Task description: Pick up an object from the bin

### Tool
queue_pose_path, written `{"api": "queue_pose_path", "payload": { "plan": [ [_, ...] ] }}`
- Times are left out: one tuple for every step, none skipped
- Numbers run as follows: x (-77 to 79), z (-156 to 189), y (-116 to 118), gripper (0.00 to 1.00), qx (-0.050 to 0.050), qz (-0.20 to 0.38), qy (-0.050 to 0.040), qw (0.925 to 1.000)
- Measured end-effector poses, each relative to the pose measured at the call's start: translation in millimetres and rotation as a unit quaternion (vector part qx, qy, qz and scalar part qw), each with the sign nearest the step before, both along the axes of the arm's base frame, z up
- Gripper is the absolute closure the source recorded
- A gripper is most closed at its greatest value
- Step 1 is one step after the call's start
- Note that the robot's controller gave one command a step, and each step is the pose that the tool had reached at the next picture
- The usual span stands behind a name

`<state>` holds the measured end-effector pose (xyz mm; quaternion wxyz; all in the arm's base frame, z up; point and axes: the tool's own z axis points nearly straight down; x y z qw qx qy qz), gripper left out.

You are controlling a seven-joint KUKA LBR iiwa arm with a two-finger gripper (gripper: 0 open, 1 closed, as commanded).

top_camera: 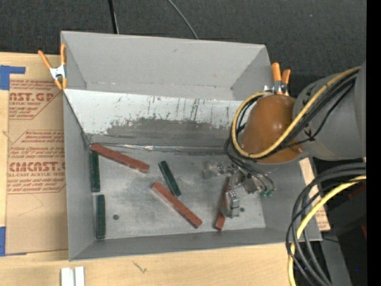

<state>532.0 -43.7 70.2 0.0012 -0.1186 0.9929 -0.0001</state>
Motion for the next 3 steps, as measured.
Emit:
{"api": "queue_pose_path", "payload": {
  "plan": [
    [-49.7,-1,-27,1.0,0.0,0.132,0.0017,0.9912],
    [-49.7,-1,-27,1.0,0.0,0.132,0.0017,0.9912],
    [-37.6,149,-14,1.0,0.0,0.133,-0.0006,0.9911]
  ]
}}
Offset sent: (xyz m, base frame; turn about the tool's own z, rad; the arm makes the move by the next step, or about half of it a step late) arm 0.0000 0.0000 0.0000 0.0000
